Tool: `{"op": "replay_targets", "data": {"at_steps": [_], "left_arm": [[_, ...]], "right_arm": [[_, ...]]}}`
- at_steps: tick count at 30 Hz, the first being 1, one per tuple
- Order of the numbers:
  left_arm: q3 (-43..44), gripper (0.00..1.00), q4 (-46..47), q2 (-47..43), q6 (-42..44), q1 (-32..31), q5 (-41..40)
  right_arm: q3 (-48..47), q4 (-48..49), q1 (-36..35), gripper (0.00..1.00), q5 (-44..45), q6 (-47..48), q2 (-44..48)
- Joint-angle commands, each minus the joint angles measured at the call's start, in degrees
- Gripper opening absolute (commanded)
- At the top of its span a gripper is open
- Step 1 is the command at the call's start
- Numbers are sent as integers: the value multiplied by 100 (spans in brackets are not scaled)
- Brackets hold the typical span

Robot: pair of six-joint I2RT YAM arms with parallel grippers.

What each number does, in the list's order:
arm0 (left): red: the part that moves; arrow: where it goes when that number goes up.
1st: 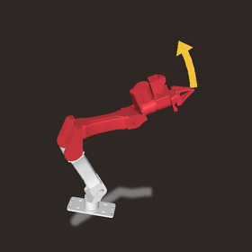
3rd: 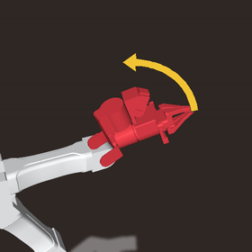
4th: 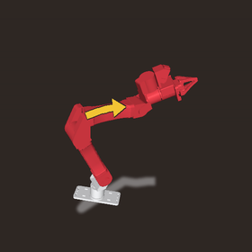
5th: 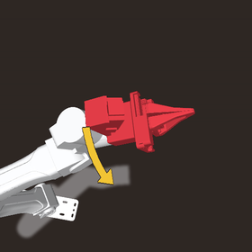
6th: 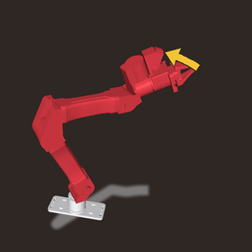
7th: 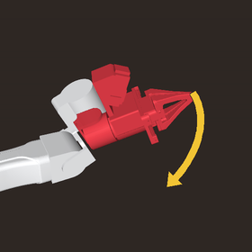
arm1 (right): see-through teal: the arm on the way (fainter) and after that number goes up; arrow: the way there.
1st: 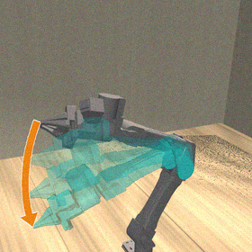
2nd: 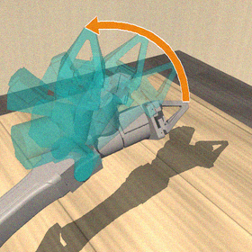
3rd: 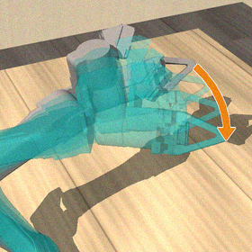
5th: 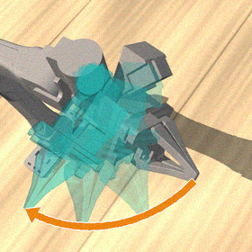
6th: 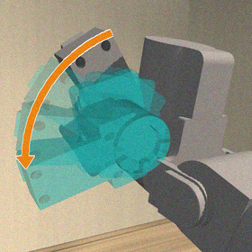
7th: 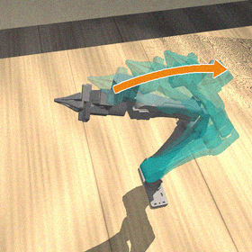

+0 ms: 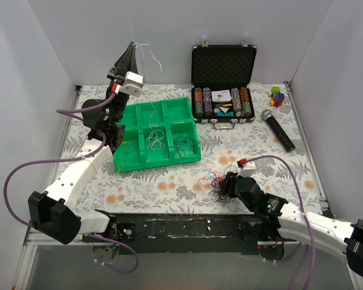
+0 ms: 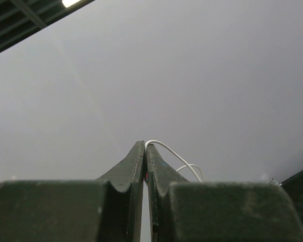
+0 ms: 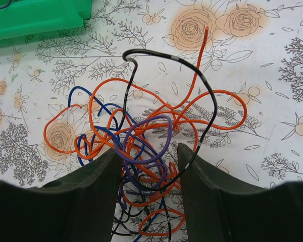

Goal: Untangle the cables
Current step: Place the cable in the bin.

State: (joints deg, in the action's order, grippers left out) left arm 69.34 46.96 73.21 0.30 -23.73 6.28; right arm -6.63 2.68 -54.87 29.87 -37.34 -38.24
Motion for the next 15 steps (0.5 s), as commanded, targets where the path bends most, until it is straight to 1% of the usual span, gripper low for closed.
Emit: {"op": "replay_targets", "data": {"at_steps": [1, 5, 11, 15], "left_arm": [[-192, 0, -108, -202, -345, 26, -180], [-613, 0, -257, -438, -442, 26, -171], [-1343, 0, -810, -966, -530, 26, -5], [-1783, 0, -995, -1239, -592, 26, 5]], "right_arm": [[31, 49, -32, 56, 125, -45, 10], [39, 40, -32, 56, 125, -63, 18], [39, 49, -32, 56, 133, -63, 10], [39, 66, -32, 56, 142, -63, -8]]}}
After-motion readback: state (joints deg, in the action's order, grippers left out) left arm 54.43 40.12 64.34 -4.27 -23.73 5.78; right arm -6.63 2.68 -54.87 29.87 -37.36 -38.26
